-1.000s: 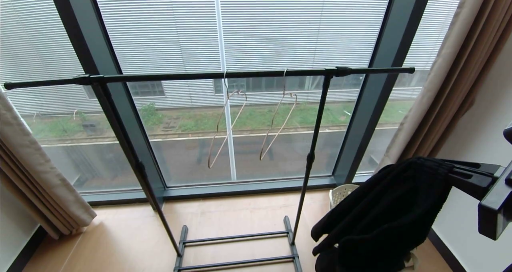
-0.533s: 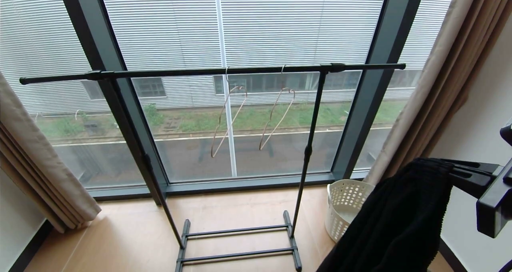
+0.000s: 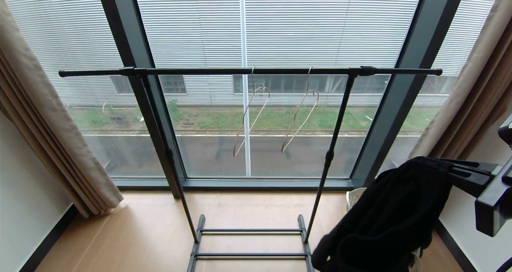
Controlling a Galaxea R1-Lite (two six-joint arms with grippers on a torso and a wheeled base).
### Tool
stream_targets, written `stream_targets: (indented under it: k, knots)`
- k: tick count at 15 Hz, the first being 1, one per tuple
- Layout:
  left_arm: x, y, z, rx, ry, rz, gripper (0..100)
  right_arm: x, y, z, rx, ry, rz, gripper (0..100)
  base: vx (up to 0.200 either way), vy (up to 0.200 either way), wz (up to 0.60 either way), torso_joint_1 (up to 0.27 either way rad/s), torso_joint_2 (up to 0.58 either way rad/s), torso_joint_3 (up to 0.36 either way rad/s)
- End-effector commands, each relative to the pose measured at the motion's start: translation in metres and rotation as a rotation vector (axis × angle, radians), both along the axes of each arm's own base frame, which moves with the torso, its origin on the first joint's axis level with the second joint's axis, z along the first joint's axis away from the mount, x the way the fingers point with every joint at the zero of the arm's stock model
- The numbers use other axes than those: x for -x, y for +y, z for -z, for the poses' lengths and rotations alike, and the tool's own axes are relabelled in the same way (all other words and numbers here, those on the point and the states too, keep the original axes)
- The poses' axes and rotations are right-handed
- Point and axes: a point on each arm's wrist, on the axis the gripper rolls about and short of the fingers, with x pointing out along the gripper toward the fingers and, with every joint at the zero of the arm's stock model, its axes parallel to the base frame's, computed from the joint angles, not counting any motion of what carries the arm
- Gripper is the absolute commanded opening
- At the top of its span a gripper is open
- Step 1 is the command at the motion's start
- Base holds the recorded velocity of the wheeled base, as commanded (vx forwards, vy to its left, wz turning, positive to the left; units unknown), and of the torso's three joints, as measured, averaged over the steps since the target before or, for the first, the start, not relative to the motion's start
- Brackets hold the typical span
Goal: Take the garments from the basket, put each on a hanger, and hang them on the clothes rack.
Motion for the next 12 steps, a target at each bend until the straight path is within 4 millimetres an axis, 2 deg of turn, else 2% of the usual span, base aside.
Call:
stream_targets:
  k: [1, 3, 4, 5, 6, 8, 9, 10, 12]
  knots:
    - [0.0, 0.0, 0.0, -0.001, 0.001, 0.0, 100, 0.0, 0.0, 0.003, 0.007, 0.008, 0.0, 0, 0.0, 0.0, 0.0, 0.0, 0.0, 0.0]
    - [-0.002, 0.0, 0.0, -0.027, 0.028, 0.014, 100, 0.001, 0.0, 0.004, 0.015, 0.015, 0.004, 0, 0.0, 0.0, 0.0, 0.0, 0.0, 0.0]
    - [-0.008, 0.0, -0.002, -0.044, 0.112, 0.017, 100, -0.001, 0.001, 0.002, 0.015, 0.012, 0.0, 0, 0.0, 0.0, 0.0, 0.0, 0.0, 0.0]
    - [-0.021, 0.0, -0.008, -0.054, 0.246, 0.034, 100, -0.013, 0.008, -0.006, 0.014, 0.014, -0.002, 0, 0.0, 0.0, 0.0, 0.0, 0.0, 0.0]
    - [-0.035, -0.002, -0.022, -0.033, 0.336, 0.113, 100, -0.03, 0.017, -0.016, 0.004, 0.025, 0.003, 0, 0.0, 0.0, 0.0, 0.0, 0.0, 0.0]
    - [-0.078, -0.008, -0.058, 0.141, 0.435, 0.245, 100, -0.059, 0.039, -0.031, -0.055, 0.178, 0.04, 0, 0.0, 0.0, 0.0, 0.0, 0.0, 0.0]
    - [-0.101, -0.012, -0.068, 0.204, 0.497, 0.273, 100, -0.068, 0.056, -0.039, -0.11, 0.273, 0.049, 0, 0.0, 0.0, 0.0, 0.0, 0.0, 0.0]
    - [-0.134, -0.02, -0.079, 0.275, 0.584, 0.308, 100, -0.08, 0.08, -0.051, -0.193, 0.389, 0.113, 0, 0.0, 0.0, 0.0, 0.0, 0.0, 0.0]
    - [-0.172, -0.046, -0.089, 0.365, 0.685, 0.377, 100, -0.099, 0.106, -0.052, -0.211, 0.453, 0.184, 0, 0.0, 0.0, 0.0, 0.0, 0.0, 0.0]
